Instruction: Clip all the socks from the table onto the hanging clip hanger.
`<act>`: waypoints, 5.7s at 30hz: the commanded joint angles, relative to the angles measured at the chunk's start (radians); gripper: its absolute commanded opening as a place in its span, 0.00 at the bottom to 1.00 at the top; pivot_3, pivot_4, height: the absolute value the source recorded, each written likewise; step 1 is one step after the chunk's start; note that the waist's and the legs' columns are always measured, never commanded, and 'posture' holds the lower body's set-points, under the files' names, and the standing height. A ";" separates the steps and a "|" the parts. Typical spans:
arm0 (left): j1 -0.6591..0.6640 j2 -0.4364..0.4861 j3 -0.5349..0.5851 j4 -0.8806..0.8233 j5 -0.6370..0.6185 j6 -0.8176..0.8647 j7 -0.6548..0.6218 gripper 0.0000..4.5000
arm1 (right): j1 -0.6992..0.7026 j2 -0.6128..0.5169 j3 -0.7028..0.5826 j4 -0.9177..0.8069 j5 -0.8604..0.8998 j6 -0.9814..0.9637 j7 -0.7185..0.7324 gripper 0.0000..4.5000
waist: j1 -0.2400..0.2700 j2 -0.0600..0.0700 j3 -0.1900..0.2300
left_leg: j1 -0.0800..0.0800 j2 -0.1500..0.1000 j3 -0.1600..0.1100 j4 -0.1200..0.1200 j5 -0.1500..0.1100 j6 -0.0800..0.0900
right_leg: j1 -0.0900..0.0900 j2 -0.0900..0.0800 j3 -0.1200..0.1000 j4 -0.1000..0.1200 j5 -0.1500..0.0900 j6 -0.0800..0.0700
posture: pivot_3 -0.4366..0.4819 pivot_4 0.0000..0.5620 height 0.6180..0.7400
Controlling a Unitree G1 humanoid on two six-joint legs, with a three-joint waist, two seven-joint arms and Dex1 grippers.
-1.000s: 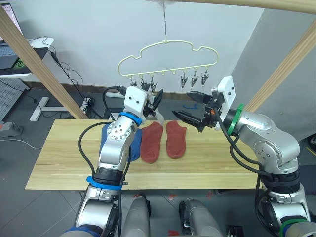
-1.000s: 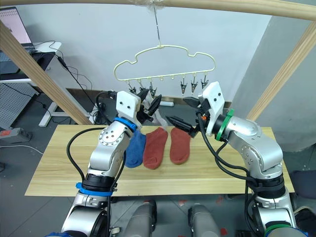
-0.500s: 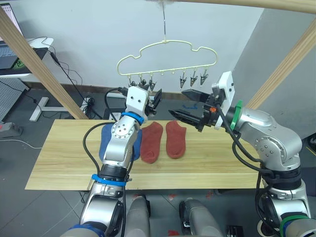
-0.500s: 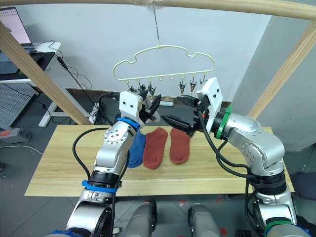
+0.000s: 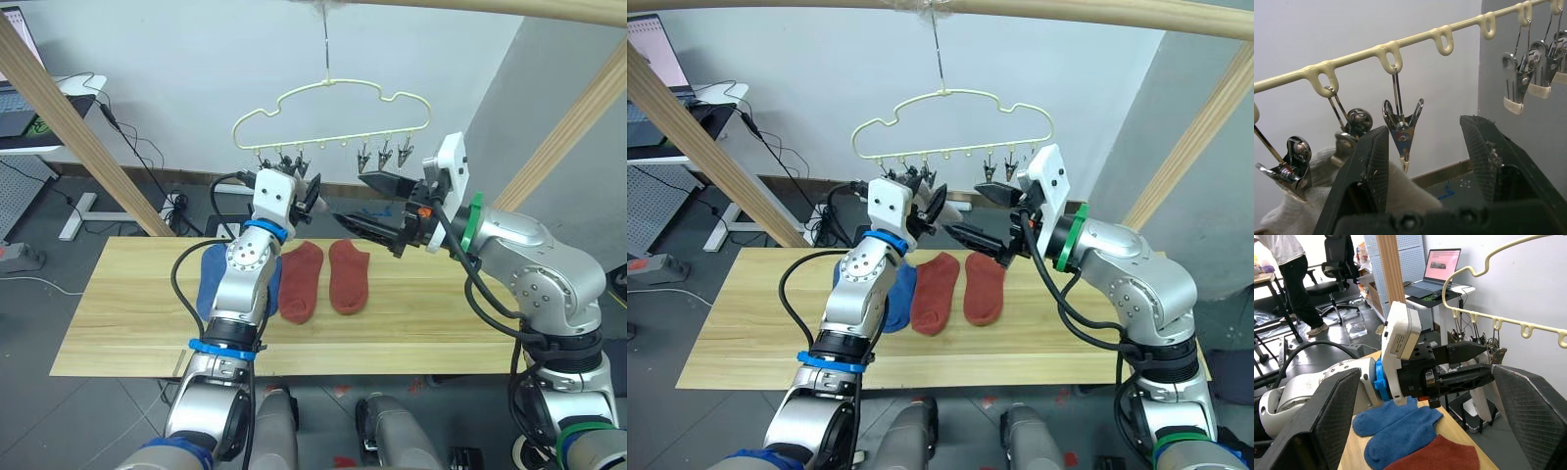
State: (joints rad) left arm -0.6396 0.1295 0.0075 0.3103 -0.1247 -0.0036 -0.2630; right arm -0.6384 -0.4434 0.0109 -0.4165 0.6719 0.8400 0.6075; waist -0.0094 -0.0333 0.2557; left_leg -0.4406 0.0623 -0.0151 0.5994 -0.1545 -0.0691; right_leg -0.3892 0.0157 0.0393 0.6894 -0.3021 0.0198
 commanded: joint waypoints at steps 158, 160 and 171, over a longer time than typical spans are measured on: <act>-0.147 0.109 0.450 -0.138 -0.876 1.157 0.015 0.05 | 0.322 0.158 0.202 0.061 -0.522 -0.337 0.057 0.01 | -0.020 0.000 0.000 | 0.005 0.000 -0.001 0.006 0.000 -0.001 | 0.003 0.000 0.002 0.008 -0.003 0.005 | 0.49 0.38 1.00; -0.145 0.110 0.444 -0.141 -0.872 1.155 0.016 0.05 | 0.314 0.159 0.200 0.058 -0.512 -0.328 0.052 0.01 | -0.020 0.000 0.000 | 0.005 0.000 -0.001 0.006 0.000 -0.001 | 0.003 0.000 0.002 0.008 -0.003 0.005 | 0.49 0.38 1.00; -0.140 0.103 0.445 -0.151 -0.884 1.158 0.017 0.05 | 0.287 0.171 0.210 0.057 -0.480 -0.314 0.044 0.01 | -0.020 0.000 0.000 | 0.005 0.000 -0.001 0.006 0.000 -0.001 | 0.003 0.000 0.002 0.008 -0.003 0.005 | 0.49 0.38 1.00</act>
State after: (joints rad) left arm -0.7771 0.2331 0.4596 0.1757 -0.9885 1.1474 -0.2477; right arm -0.3349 -0.2781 0.2198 -0.3139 0.1706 0.5282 0.6534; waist -0.0298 -0.0334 0.2555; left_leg -0.4359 0.0626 -0.0157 0.6052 -0.1544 -0.0697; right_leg -0.3867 0.0155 0.0408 0.6973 -0.3050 0.0247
